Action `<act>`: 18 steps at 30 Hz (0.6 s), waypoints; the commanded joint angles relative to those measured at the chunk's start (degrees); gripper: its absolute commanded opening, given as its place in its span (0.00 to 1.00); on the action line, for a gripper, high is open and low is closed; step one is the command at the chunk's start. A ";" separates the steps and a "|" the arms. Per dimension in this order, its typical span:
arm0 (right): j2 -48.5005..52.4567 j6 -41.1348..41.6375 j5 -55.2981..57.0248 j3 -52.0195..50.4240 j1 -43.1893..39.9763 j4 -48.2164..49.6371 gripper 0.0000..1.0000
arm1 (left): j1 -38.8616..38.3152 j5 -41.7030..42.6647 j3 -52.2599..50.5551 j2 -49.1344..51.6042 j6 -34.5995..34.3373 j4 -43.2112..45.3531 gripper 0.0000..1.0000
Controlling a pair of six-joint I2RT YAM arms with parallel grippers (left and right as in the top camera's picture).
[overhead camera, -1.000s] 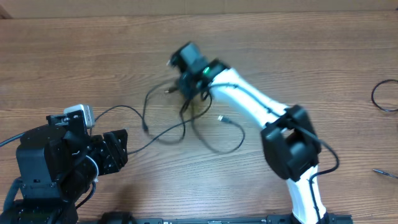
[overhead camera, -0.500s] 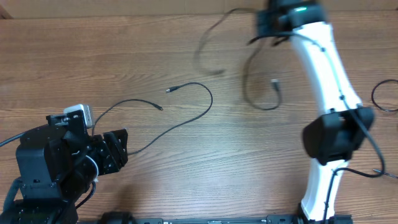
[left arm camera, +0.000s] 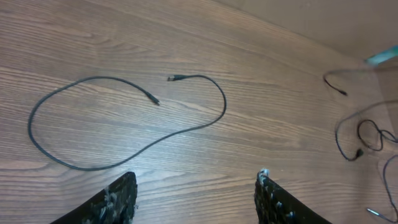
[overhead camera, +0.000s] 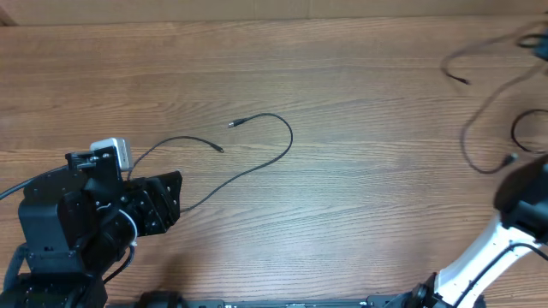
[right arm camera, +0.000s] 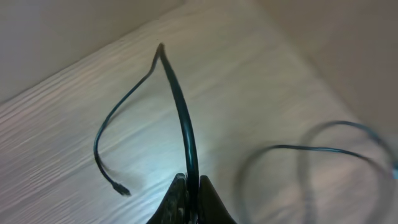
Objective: Untangle cables
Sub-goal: 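Pull the grasped cable off to the far right with the right gripper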
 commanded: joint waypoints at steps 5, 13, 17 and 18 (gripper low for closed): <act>-0.74 -0.83 -1.64 1.49 -16.31 1.31 0.04 | 0.24 2.01 1.01 1.29 -1.79 0.20 0.60; -0.50 0.04 -11.74 1.49 -26.84 1.16 0.04 | 0.24 3.04 1.01 2.34 -2.12 0.20 0.60; -0.52 0.00 -14.01 1.49 -27.52 0.92 0.94 | 0.24 3.08 1.01 2.34 -2.12 0.15 0.60; -0.52 0.02 -14.62 1.49 -27.52 0.90 1.00 | 0.24 3.23 1.01 2.34 -2.12 0.13 0.61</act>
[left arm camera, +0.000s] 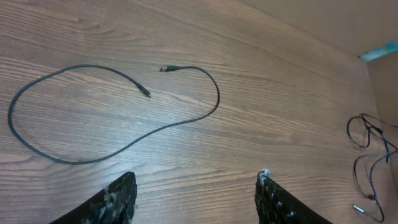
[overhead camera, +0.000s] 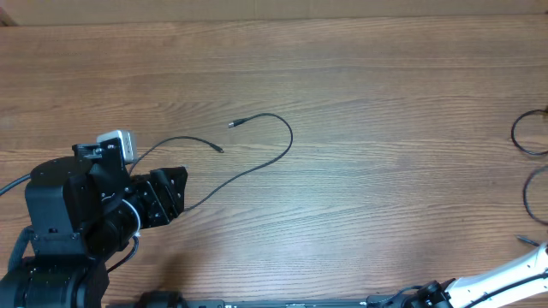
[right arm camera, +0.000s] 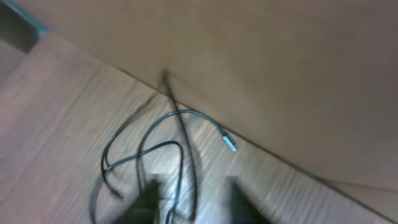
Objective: Untangle cables
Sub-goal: 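Pull the grasped cable off to the far right with the right gripper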
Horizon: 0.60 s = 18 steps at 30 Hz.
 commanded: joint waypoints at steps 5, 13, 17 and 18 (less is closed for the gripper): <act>-0.59 -0.26 -12.39 1.53 2.69 1.11 1.00 | 0.24 1.88 1.01 -0.09 -0.37 0.02 0.60; -0.70 -0.48 -31.21 1.53 11.80 3.41 1.00 | 0.24 1.88 1.01 -0.09 -0.22 0.00 0.60; -0.70 -1.25 -31.36 1.53 18.47 2.25 1.00 | 0.24 1.88 1.01 -0.09 0.48 -0.24 0.59; -0.70 -1.86 -31.34 1.53 20.22 1.86 1.00 | 0.24 1.90 1.01 -0.13 0.48 -0.24 0.58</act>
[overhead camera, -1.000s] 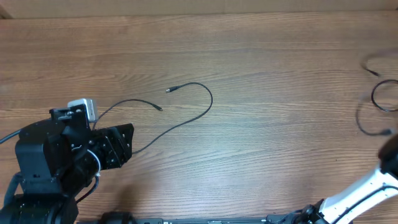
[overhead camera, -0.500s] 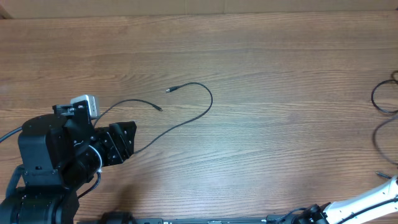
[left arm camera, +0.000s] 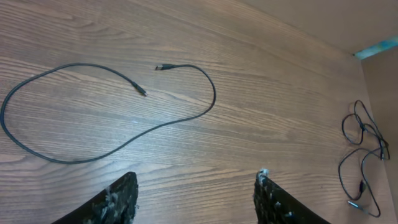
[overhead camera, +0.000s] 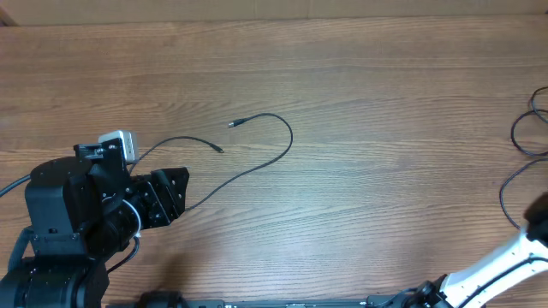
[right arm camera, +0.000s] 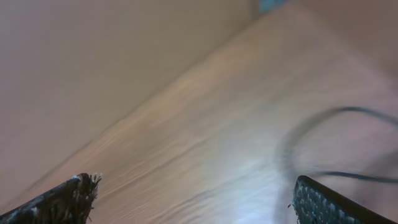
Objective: Untangle cables
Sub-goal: 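Pull the grasped cable off to the far right with the right gripper, then move the right gripper back to the remaining black cable at center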
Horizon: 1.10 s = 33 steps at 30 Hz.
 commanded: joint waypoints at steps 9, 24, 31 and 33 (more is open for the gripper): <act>-0.70 -3.15 0.59 1.51 21.22 -6.47 1.00 | 0.24 -3.93 1.01 -0.20 3.13 -1.44 0.50; -0.70 6.58 16.83 1.38 44.85 -21.51 1.00 | 0.24 -11.45 0.98 -13.27 6.84 -5.84 0.42; -0.70 14.40 23.82 1.38 55.93 -26.91 1.00 | 0.24 -11.52 0.98 -18.99 6.62 -9.57 0.48; -0.70 16.59 25.88 1.38 59.54 -28.02 1.00 | 0.24 -13.40 0.98 -19.52 5.25 -11.06 0.47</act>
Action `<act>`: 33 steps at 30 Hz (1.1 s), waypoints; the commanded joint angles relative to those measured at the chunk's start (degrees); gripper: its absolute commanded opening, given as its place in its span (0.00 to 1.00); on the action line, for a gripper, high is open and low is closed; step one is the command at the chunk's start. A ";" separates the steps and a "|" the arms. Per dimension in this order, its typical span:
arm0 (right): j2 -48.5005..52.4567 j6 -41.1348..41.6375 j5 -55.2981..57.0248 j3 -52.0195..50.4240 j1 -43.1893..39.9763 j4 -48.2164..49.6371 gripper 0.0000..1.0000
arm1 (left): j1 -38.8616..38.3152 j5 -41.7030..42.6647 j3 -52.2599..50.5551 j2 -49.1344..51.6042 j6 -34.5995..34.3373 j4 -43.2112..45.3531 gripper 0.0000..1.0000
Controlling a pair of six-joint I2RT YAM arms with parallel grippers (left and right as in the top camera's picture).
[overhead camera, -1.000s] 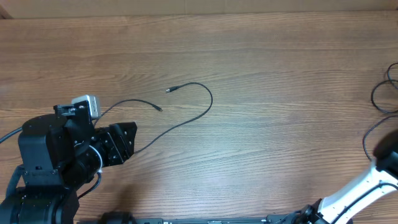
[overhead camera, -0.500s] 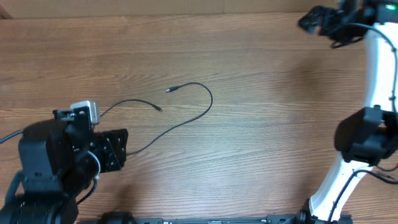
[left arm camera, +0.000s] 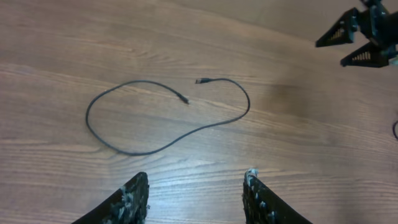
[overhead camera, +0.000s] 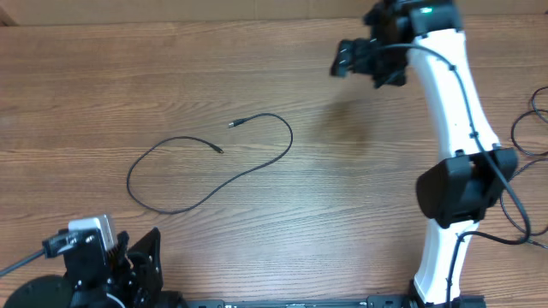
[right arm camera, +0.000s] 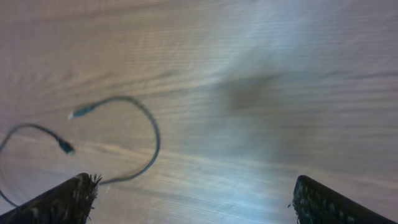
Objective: Untangle cables
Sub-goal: 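Move the right gripper back to the remaining black cable at center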
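Observation:
One black cable (overhead camera: 290, 137) lies by itself as an open loop on the wooden table, centre-left, with both plug ends close together. The left wrist view shows the same loop (left arm camera: 202, 81) well ahead of my left gripper (left arm camera: 195, 177). That gripper is open, empty, and drawn back to the near-left corner (overhead camera: 137, 265). My right gripper (overhead camera: 366, 58) hangs open and empty above the far middle of the table. Its own view (right arm camera: 194, 182) is blurred, with the cable (right arm camera: 155, 134) far below it. More dark cables (overhead camera: 519, 128) lie at the right edge.
The right arm's white links (overhead camera: 454, 111) stretch from the near right across to the far middle. Cable loops (overhead camera: 524, 214) trail at the right edge beside that arm's base. The table's far edge (overhead camera: 257, 20) runs along the top.
My left arm has drawn back from beside the loop to the near-left corner. My right arm has gone from the right edge to above the far middle. The looped cable has not moved.
My right gripper was shut on a black cable held up near the right edge. Then cables lay along that edge, and the gripper showed open and empty. It is now over the far middle. My left gripper stayed open beside the loop, then drew back.

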 commanded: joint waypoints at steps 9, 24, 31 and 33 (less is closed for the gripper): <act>-0.70 17.84 11.98 -0.83 17.90 -0.24 1.00 | 0.24 -9.31 -2.23 -2.47 -8.17 -3.65 0.48; -0.70 41.35 11.78 -11.15 23.89 2.82 1.00 | 0.24 -6.27 -11.78 -2.47 -20.20 5.51 0.52; -0.70 46.73 10.43 -17.20 28.22 10.19 1.00 | 0.24 0.31 -16.92 -2.47 -19.02 11.96 0.57; -0.70 47.34 10.40 -18.43 29.00 11.23 1.00 | 0.24 1.53 -17.94 -2.47 -18.78 13.20 0.57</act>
